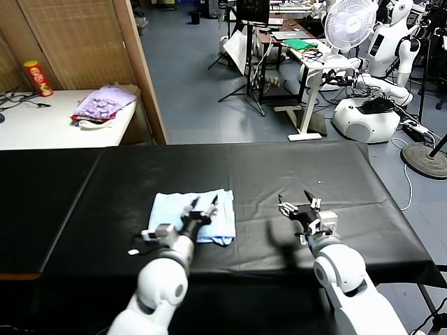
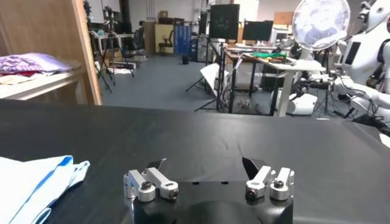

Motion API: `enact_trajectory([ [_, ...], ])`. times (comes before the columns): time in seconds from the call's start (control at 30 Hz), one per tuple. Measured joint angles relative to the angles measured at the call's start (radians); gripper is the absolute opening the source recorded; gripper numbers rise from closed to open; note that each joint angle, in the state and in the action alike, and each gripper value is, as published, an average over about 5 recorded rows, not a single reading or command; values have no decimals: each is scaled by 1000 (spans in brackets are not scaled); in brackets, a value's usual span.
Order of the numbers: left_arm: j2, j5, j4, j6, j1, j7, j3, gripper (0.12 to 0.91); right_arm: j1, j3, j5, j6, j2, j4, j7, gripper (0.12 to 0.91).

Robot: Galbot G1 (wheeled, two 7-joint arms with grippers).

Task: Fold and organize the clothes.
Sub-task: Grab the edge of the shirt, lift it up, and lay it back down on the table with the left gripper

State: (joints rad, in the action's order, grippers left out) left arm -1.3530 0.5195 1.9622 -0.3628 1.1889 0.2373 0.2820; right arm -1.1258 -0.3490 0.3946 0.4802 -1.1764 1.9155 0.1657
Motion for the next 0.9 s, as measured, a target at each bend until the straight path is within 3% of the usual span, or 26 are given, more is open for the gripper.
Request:
enact_trajectory([
  [0.07, 42, 60, -21, 1, 7, -11, 50, 786, 2, 5, 0, -1, -2, -4, -2, 798],
  [0.23, 110, 192, -71, 0, 39, -33, 170, 798, 8, 15, -1, -4, -6, -12, -5, 798],
  [0.53, 100, 416, -117, -14, 65, -13, 254, 782, 16, 17, -2, -9, -3, -17, -7, 798],
  [0.67, 88, 427, -131, -21, 68, -14, 256, 627, 19, 19, -2, -10, -5, -18, -7, 798],
  [0.9, 87, 390, -127, -36, 79, -18, 263, 233, 16, 13, -1, 3, -10, -18, -1, 798],
])
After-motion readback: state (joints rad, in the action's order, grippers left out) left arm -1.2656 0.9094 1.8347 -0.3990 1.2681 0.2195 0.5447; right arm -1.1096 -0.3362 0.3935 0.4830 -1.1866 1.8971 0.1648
